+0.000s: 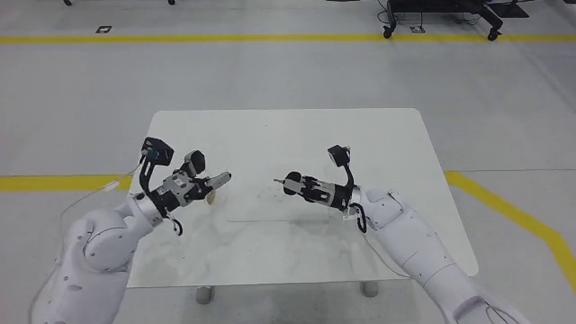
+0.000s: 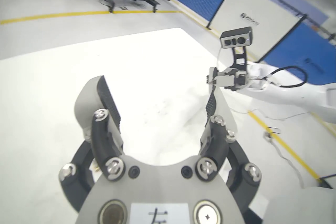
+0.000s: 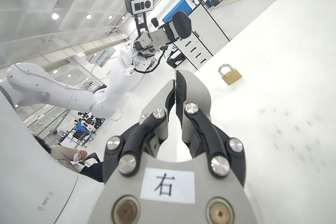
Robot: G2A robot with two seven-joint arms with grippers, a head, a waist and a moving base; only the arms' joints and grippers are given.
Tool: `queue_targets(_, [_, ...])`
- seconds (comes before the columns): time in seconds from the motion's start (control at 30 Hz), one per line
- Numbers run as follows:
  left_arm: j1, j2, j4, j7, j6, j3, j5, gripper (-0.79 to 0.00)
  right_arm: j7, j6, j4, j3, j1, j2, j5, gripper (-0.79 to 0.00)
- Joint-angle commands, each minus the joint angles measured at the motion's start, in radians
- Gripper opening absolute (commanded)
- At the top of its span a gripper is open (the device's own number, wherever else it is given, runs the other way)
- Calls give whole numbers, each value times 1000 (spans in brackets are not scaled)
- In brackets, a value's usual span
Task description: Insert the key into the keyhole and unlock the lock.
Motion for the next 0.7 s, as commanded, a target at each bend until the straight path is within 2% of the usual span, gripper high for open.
queue_targets(0.0, [108,6,-90,3,49,-67,168,0,0,0,0,0,0,0,0,-785])
queue_targets(0.07, [172,7,-124,3,94,-81,287,0,0,0,0,0,0,0,0,-785])
queue_targets(0.13, [197,6,-107,4,104,-56,328,0,0,0,0,0,0,0,0,-785])
queue_targets(0.2, [178,6,-68,2,129,-24,423,0,0,0,0,0,0,0,0,-785])
queue_targets(0.37, [91,-2,48,51,166,61,476,0,0,0,0,0,0,0,0,-785])
queue_targets(0.43, [64,-5,79,62,194,91,531,-92,0,0,0,0,0,0,0,-785])
queue_targets(0.53, [34,-9,117,65,208,128,546,-188,0,0,0,0,0,0,0,-785])
queue_targets(0.67, [1,-15,163,74,226,162,559,-215,0,0,0,0,0,0,0,-785])
